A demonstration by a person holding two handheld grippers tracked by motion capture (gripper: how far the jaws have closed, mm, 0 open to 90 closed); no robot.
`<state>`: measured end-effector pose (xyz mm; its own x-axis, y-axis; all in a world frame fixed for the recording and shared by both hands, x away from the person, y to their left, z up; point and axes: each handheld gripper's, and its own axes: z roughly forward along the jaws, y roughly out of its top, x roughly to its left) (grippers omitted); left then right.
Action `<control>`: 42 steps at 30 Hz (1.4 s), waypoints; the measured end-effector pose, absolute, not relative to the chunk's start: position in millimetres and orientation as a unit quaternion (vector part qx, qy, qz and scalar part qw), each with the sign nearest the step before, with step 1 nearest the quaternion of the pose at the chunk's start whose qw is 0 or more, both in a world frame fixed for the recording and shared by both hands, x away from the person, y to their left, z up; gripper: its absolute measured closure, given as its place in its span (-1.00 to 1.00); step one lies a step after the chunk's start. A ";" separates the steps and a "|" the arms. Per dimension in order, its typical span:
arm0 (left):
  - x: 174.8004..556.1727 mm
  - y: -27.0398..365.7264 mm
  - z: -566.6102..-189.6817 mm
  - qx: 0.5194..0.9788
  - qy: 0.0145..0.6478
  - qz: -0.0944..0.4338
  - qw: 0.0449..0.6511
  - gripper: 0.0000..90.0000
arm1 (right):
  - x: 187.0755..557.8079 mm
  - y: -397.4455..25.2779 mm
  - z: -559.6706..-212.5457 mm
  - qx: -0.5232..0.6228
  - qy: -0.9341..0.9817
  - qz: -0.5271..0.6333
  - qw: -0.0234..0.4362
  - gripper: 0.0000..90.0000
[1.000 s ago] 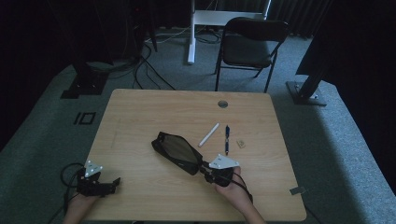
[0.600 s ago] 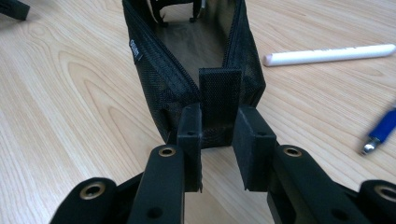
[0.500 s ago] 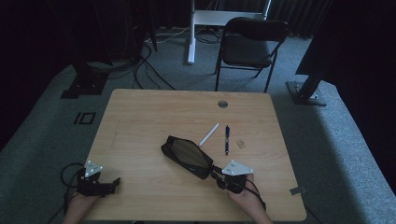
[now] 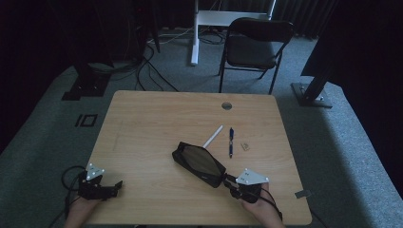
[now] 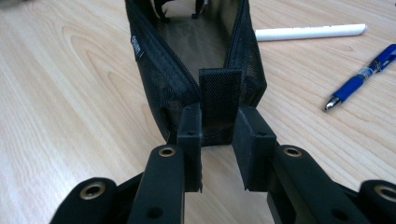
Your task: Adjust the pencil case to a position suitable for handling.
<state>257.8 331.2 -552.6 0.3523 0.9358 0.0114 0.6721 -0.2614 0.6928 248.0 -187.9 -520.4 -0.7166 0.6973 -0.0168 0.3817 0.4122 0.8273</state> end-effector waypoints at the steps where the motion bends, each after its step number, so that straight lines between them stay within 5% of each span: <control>1: 257.8 331.2 -552.6 0.764 0.526 0.217 0.304 -1.00 | 247.1 -189.4 -520.2 0.330 0.820 0.430 0.184 0.63; 31: 257.8 331.2 -552.6 0.764 0.526 0.217 0.304 -1.00 | 226.9 -225.1 -519.6 0.350 0.814 0.419 0.196 0.61; 42: 257.9 331.3 -552.7 0.765 0.525 0.218 0.304 -1.00 | 222.6 -238.1 -515.2 0.356 0.805 0.431 0.201 0.37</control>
<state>257.9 331.3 -552.7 0.3535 0.9353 0.0139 0.6710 -0.2639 0.6930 222.6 -238.1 -515.2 -0.6668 0.7451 -0.0160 0.3991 0.3751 0.8366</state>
